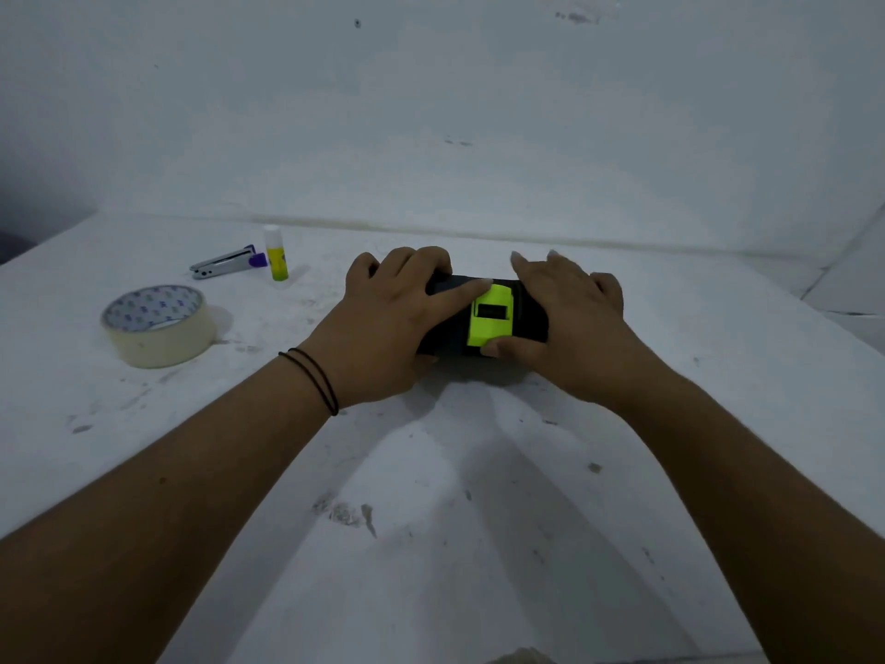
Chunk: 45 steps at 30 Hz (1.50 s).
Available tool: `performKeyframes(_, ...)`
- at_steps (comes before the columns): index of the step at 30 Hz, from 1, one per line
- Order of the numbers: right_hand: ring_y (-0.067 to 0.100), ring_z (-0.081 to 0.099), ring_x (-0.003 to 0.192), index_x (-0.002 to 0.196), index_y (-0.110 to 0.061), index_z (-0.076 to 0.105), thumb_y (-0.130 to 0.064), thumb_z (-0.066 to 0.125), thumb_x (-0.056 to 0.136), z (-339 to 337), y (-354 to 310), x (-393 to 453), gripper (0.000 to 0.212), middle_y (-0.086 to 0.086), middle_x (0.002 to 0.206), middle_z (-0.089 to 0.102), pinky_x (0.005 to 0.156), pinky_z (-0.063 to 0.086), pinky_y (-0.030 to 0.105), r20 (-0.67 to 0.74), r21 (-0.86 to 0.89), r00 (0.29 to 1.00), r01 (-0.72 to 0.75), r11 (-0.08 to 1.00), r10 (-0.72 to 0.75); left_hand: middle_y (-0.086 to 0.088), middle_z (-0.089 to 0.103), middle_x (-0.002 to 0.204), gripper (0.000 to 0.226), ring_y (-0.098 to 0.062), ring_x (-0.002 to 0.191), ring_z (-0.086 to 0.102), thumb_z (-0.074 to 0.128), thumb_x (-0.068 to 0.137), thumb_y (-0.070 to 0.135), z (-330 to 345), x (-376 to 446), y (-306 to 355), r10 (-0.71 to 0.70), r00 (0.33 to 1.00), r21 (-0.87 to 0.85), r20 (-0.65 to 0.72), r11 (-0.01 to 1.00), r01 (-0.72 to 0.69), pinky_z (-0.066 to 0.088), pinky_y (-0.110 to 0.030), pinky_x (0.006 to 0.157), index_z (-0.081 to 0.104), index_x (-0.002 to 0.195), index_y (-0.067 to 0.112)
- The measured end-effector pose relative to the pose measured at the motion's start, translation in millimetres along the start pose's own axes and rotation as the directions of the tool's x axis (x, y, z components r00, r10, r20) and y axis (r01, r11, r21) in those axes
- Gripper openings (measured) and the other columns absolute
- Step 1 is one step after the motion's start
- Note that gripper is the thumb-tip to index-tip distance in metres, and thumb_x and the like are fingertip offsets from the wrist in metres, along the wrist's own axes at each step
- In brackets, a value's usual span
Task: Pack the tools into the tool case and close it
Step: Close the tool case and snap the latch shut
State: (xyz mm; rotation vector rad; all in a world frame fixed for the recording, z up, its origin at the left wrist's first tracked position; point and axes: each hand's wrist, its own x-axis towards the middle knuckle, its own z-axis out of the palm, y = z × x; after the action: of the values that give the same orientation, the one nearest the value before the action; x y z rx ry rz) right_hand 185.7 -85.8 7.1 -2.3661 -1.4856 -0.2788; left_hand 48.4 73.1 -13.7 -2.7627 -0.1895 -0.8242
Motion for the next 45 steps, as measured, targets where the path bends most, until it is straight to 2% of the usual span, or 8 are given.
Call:
performKeyframes(7,0.021,0.044,0.112,0.122,-0.024,0.046,-0.053,0.064,0.073,11.6,-7.8,-1.4,0.059,-0.001,0.115,0.05,0.105,0.022,0.046,-0.042,-0.104,0.998,0.041,0.994,-0.045,-0.017,0.052,0.114,0.078,-0.036,0.096,0.051,0.068,0.065,0.018,8.5,-4.3,1.9,0.021,1.0,0.049,-0.016,0.999,-0.02,0.038,-0.044,0.076,0.038,0.136,0.027)
performKeyframes(12,0.023,0.043,0.123,0.132,-0.023,0.042,-0.052,0.062,0.073,19.7,1.8,-6.3,0.069,0.001,0.128,0.05,0.111,0.012,0.052,-0.11,-0.055,0.982,0.146,0.988,-0.151,-0.017,0.053,0.115,0.063,-0.036,0.096,0.053,0.047,0.076,0.032,8.8,-5.6,0.8,0.035,0.999,0.033,-0.041,0.999,-0.033,0.04,-0.044,0.077,0.036,0.137,0.026)
performKeyframes(19,0.04,0.051,0.12,0.104,-0.007,0.062,-0.024,0.065,0.085,27.3,6.2,-4.4,0.026,0.019,0.118,0.059,0.099,0.038,0.06,-0.273,-0.242,0.887,0.311,0.919,-0.372,-0.013,0.052,0.116,0.081,-0.035,0.096,0.052,0.072,0.063,0.026,5.1,8.6,-5.6,0.014,1.0,-0.025,-0.015,1.0,-0.014,0.042,-0.045,0.078,0.035,0.135,0.026)
performKeyframes(24,0.038,0.054,0.118,0.108,-0.003,0.065,-0.024,0.052,0.093,24.5,8.3,-2.9,0.029,0.022,0.123,0.059,0.096,0.043,0.056,-0.308,-0.265,0.853,0.349,0.899,-0.421,-0.011,0.049,0.122,0.082,-0.034,0.101,0.051,0.073,0.062,0.028,3.8,15.0,-11.5,0.003,1.0,-0.055,0.016,0.998,-0.002,0.04,-0.045,0.082,0.036,0.135,0.03)
performKeyframes(31,0.033,0.049,0.117,0.101,-0.006,0.068,-0.017,0.065,0.087,35.6,10.6,-7.6,0.019,0.018,0.118,0.059,0.099,0.04,0.055,-0.351,-0.267,0.844,0.324,0.908,-0.405,-0.015,0.051,0.122,0.079,-0.036,0.101,0.052,0.075,0.063,0.028,5.4,10.7,-12.7,0.04,0.999,-0.048,-0.011,0.998,-0.041,0.04,-0.046,0.081,0.037,0.132,0.03)
performKeyframes(36,0.023,0.044,0.113,0.1,-0.007,0.065,-0.022,0.068,0.083,38.2,6.0,-5.5,0.023,0.016,0.114,0.06,0.099,0.04,0.052,-0.429,-0.107,0.855,0.272,0.956,-0.291,-0.016,0.051,0.123,0.079,-0.037,0.103,0.053,0.076,0.064,0.029,6.0,8.5,-13.4,0.05,0.999,-0.033,-0.003,0.998,-0.05,0.041,-0.046,0.082,0.04,0.134,0.027)
performKeyframes(39,0.018,0.038,0.126,0.118,-0.016,0.052,-0.035,0.065,0.08,29.0,7.0,-2.0,0.045,0.007,0.129,0.052,0.112,0.02,0.053,-0.388,0.063,0.912,0.168,0.984,-0.131,-0.015,0.05,0.123,0.082,-0.036,0.103,0.052,0.075,0.065,0.031,4.7,9.6,-13.6,0.048,0.999,-0.025,0.003,0.999,-0.048,0.04,-0.046,0.082,0.035,0.137,0.028)
performKeyframes(45,0.027,0.039,0.132,0.135,-0.022,0.046,-0.054,0.039,0.085,21.0,13.2,3.3,0.06,0.008,0.143,0.044,0.109,0.021,0.055,-0.247,-0.088,0.957,0.136,0.987,-0.154,-0.019,0.05,0.12,0.076,-0.036,0.098,0.051,0.067,0.073,0.03,3.4,8.2,-10.7,0.101,0.995,0.059,0.001,0.993,-0.1,0.04,-0.045,0.079,0.033,0.14,0.028)
